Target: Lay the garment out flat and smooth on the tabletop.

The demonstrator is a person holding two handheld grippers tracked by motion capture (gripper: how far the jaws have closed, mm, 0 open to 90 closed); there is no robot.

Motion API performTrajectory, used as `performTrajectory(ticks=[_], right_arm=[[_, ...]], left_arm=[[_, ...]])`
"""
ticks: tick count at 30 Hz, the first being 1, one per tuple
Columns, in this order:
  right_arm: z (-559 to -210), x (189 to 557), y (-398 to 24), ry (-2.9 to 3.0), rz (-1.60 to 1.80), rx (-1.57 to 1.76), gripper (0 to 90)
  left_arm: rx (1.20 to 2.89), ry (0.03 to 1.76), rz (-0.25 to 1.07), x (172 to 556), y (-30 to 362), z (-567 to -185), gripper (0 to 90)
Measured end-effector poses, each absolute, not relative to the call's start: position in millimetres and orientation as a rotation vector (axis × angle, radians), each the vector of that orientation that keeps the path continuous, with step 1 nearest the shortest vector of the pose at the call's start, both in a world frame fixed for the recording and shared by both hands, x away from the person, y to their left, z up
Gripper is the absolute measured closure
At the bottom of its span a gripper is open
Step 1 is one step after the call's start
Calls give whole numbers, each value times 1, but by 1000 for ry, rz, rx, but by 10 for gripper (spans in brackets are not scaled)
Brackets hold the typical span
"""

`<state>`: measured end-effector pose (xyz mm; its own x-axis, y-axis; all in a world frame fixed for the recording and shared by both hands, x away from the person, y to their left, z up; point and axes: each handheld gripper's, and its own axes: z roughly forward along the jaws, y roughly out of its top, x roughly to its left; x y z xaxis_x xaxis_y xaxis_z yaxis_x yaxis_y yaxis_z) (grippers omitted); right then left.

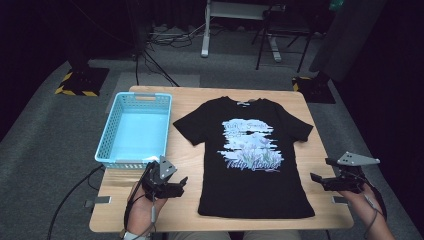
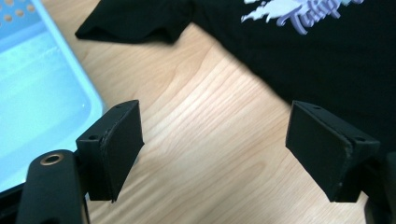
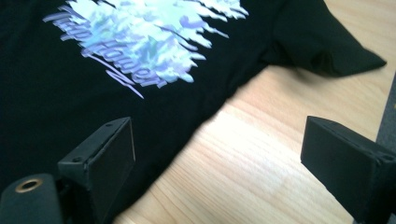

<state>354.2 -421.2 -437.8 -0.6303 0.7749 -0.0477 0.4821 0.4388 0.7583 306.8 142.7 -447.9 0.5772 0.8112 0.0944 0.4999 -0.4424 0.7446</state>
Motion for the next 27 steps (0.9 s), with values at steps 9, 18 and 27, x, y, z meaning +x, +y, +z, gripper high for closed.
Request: performTrajectory(ticks=[9, 18, 27], right_arm=[[-458, 356, -437, 2310, 1015, 1126, 87], [-471, 358, -440, 2336, 988, 1145, 81], [-486, 360, -440, 2364, 970, 1166, 76]], left_arm=[[2143, 1087, 584, 303, 164, -465, 189], [2154, 1143, 555, 301, 184, -482, 186], [2179, 1173, 524, 300, 195, -491, 180]])
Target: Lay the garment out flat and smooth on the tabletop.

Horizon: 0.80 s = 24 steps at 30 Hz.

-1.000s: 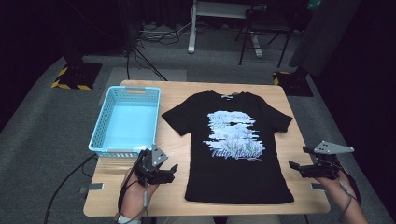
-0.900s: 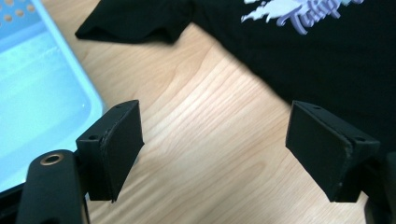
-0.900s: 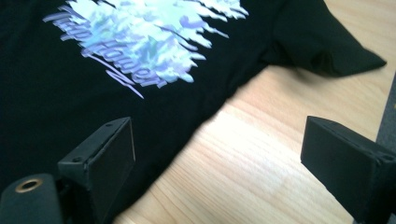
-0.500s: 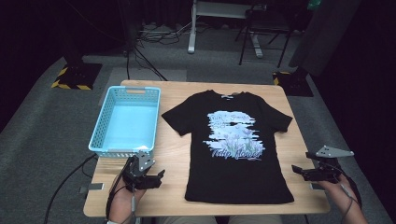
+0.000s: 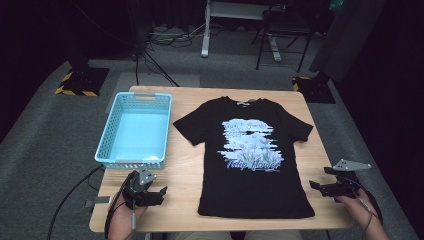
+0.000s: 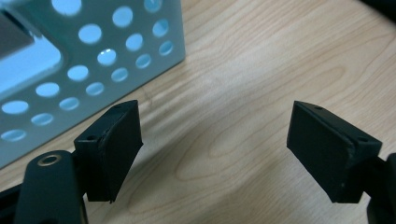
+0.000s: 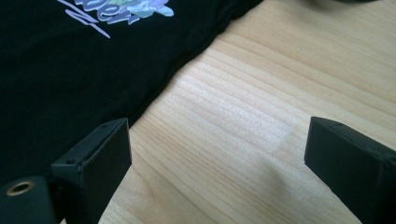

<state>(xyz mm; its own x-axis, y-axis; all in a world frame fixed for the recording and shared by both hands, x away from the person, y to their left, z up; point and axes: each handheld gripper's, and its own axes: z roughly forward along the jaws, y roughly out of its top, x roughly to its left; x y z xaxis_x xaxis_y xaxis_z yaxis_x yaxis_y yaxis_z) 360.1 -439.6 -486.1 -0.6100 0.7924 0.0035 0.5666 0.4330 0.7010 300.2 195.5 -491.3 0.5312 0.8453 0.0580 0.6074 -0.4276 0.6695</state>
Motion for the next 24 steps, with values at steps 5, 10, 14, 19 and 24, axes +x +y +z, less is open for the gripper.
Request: performTrajectory(ticks=[5, 10, 14, 19, 24], right_arm=[[-493, 361, -440, 2382, 955, 1175, 75], [-502, 362, -437, 2392, 951, 1175, 42], [-508, 362, -436, 2362, 988, 1132, 1], [-509, 363, -436, 2363, 990, 1128, 1], [-509, 363, -436, 2357, 991, 1134, 5]], left_arm=[[2197, 1190, 492, 300, 199, -497, 172], [2149, 1205, 458, 301, 206, -505, 136], [2110, 1190, 477, 300, 211, -510, 54], [2083, 1236, 500, 297, 213, -511, 57], [2081, 1245, 503, 296, 214, -510, 60]])
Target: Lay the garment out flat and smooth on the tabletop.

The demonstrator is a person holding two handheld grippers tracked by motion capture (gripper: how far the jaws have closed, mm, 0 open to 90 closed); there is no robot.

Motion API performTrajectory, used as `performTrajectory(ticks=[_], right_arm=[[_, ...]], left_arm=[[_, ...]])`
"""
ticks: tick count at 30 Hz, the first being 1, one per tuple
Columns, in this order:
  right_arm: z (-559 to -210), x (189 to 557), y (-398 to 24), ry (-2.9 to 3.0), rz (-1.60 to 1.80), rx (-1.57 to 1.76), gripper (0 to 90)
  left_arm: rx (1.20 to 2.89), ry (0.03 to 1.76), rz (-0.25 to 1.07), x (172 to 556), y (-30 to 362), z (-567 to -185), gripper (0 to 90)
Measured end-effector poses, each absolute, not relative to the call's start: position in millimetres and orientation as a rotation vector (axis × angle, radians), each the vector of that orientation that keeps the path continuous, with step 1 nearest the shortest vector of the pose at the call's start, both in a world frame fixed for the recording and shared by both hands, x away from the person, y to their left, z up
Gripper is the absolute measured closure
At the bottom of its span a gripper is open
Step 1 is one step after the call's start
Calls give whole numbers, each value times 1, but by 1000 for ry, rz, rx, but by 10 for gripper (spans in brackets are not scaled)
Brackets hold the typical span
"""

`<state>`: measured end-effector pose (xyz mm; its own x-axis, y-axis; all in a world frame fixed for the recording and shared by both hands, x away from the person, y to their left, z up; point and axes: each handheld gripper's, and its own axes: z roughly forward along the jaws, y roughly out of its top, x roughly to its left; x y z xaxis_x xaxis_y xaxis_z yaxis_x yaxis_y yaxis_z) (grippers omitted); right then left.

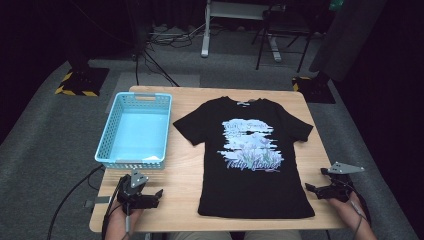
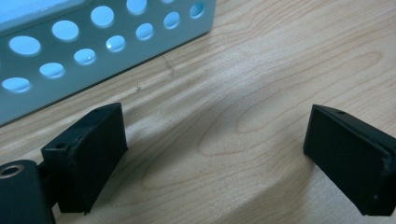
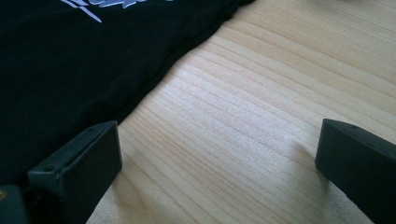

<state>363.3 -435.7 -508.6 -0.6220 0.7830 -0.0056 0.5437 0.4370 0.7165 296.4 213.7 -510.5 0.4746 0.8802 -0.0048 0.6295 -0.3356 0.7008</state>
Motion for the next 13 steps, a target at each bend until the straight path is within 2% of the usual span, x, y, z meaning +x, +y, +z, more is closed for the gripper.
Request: performTrajectory(ticks=[13], right_arm=[[-508, 362, -436, 2352, 997, 1128, 29]], left_arm=[[2068, 1268, 515, 294, 214, -511, 63]])
